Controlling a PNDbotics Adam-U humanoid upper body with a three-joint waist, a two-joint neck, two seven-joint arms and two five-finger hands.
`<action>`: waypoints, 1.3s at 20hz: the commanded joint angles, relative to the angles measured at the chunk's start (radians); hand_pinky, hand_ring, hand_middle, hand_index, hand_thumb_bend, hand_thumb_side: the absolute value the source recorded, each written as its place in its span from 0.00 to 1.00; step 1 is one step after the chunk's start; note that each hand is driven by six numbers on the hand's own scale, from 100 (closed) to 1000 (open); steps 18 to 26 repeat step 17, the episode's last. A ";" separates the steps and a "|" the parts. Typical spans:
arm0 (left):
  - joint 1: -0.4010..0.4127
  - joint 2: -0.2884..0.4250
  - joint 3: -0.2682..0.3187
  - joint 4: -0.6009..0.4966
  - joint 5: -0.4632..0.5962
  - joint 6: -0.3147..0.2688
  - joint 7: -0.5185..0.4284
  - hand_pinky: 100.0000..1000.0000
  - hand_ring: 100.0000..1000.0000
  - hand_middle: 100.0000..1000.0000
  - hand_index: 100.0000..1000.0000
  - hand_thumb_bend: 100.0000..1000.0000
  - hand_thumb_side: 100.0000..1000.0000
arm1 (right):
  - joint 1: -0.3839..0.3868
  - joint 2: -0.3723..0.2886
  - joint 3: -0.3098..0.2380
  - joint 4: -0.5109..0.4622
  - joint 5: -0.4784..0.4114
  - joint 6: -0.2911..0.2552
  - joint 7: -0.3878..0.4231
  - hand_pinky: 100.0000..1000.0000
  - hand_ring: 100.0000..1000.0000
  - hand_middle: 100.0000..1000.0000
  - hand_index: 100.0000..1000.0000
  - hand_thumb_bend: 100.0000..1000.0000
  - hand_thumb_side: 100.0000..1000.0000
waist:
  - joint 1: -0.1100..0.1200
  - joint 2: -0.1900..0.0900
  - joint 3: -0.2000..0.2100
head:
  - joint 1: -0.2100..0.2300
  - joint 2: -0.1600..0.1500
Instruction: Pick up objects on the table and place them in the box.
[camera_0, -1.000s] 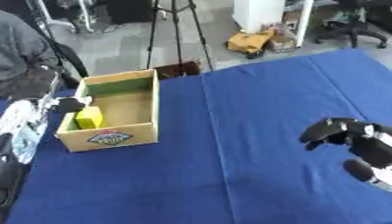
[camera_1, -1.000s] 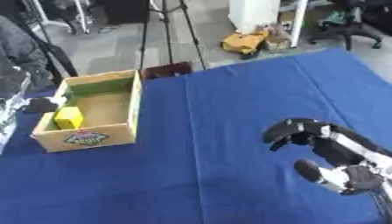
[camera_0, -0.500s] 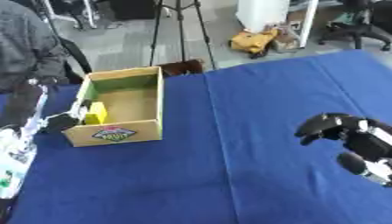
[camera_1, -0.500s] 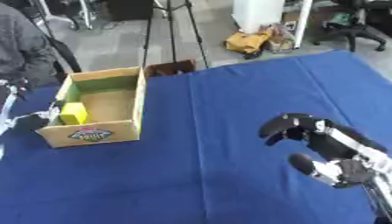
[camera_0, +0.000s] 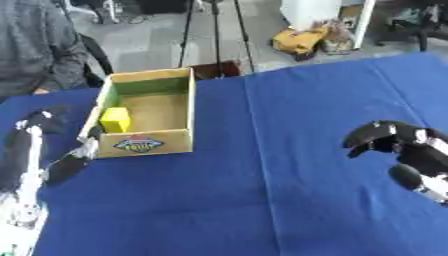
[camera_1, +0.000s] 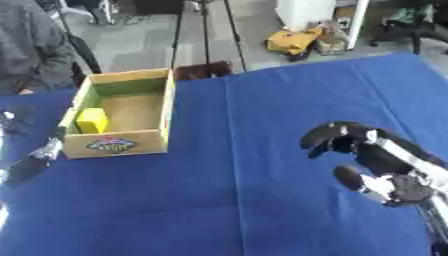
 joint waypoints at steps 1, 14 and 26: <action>0.033 0.001 -0.028 -0.110 0.060 0.015 0.007 0.60 0.48 0.52 0.77 0.37 0.51 | -0.010 -0.009 -0.008 -0.010 -0.008 0.001 -0.009 0.69 0.77 0.73 0.78 0.24 0.53 | -0.007 -0.012 -0.001 | 0.006 0.010; 0.063 0.046 -0.010 -0.158 0.389 0.005 -0.046 0.61 0.48 0.53 0.77 0.35 0.55 | -0.010 -0.008 -0.009 -0.009 -0.013 0.011 -0.036 0.68 0.77 0.72 0.79 0.23 0.54 | -0.008 -0.013 0.002 | 0.013 0.005; 0.061 0.041 -0.012 -0.157 0.391 0.001 -0.051 0.61 0.48 0.53 0.77 0.36 0.55 | -0.010 -0.007 -0.010 -0.009 -0.017 0.016 -0.041 0.68 0.77 0.72 0.79 0.23 0.54 | -0.009 -0.013 0.002 | 0.011 0.002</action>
